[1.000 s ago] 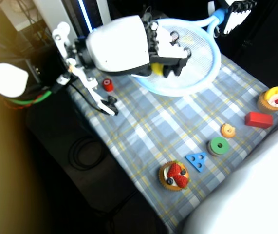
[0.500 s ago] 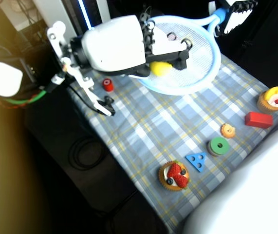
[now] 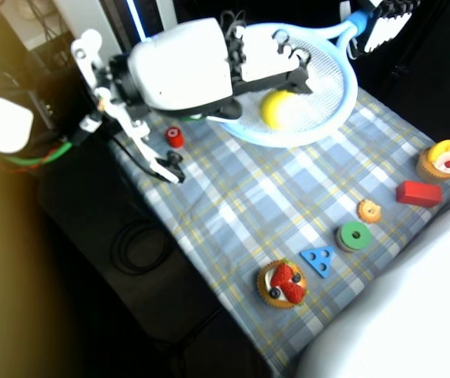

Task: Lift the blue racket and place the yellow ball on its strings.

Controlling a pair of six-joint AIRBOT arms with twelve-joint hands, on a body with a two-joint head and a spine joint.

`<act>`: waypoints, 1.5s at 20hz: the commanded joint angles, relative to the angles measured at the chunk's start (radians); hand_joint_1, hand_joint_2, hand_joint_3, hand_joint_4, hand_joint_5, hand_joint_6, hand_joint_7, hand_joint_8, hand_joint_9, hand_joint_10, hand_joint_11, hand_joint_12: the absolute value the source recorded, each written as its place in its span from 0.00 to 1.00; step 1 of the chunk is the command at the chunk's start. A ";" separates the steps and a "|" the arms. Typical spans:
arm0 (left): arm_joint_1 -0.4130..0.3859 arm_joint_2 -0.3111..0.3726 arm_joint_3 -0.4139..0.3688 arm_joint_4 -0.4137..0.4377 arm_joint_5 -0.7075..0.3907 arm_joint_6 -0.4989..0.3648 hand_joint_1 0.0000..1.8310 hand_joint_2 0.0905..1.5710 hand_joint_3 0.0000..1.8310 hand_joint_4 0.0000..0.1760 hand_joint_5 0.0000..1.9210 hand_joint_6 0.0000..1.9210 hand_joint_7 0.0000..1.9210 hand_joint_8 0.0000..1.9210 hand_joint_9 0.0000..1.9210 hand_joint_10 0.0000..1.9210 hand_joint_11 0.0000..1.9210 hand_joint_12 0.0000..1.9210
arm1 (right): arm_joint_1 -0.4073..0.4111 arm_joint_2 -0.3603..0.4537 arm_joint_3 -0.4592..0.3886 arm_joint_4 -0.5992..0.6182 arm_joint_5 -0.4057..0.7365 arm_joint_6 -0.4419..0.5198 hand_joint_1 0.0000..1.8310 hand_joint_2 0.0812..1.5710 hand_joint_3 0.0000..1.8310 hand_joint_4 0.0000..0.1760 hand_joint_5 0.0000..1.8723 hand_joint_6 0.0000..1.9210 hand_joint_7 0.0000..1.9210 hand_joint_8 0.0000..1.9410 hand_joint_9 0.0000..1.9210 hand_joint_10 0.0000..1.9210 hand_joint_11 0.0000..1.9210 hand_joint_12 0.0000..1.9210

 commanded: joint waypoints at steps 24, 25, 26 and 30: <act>-0.065 -0.037 0.059 0.014 -0.008 0.085 0.85 0.72 0.00 0.99 0.61 1.00 0.79 1.00 0.87 1.00 0.86 1.00 | -0.070 0.025 -0.008 0.245 0.147 -0.051 0.27 0.82 0.00 0.00 0.13 0.00 0.17 0.00 0.20 0.00 0.09 0.23; -0.067 -0.040 0.062 0.014 -0.002 0.086 0.85 0.73 0.00 0.99 0.61 1.00 0.79 1.00 0.87 1.00 0.86 1.00 | -0.073 0.025 -0.008 0.246 0.148 -0.051 0.26 0.81 0.00 0.00 0.12 0.00 0.17 0.00 0.20 0.00 0.09 0.22; -0.070 -0.044 0.067 0.014 0.007 0.090 0.85 0.73 0.00 0.99 0.61 1.00 0.79 1.00 0.87 1.00 0.86 1.00 | -0.076 0.024 -0.007 0.249 0.148 -0.051 0.26 0.81 0.00 0.00 0.12 0.00 0.17 0.00 0.20 0.00 0.09 0.22; -0.075 -0.055 0.073 0.008 0.015 0.105 0.85 0.71 0.00 1.00 0.59 1.00 0.77 1.00 0.85 1.00 0.84 1.00 | -0.084 0.021 -0.002 0.263 0.154 -0.052 0.26 0.82 0.00 0.00 0.12 0.00 0.20 0.01 0.22 0.00 0.09 0.22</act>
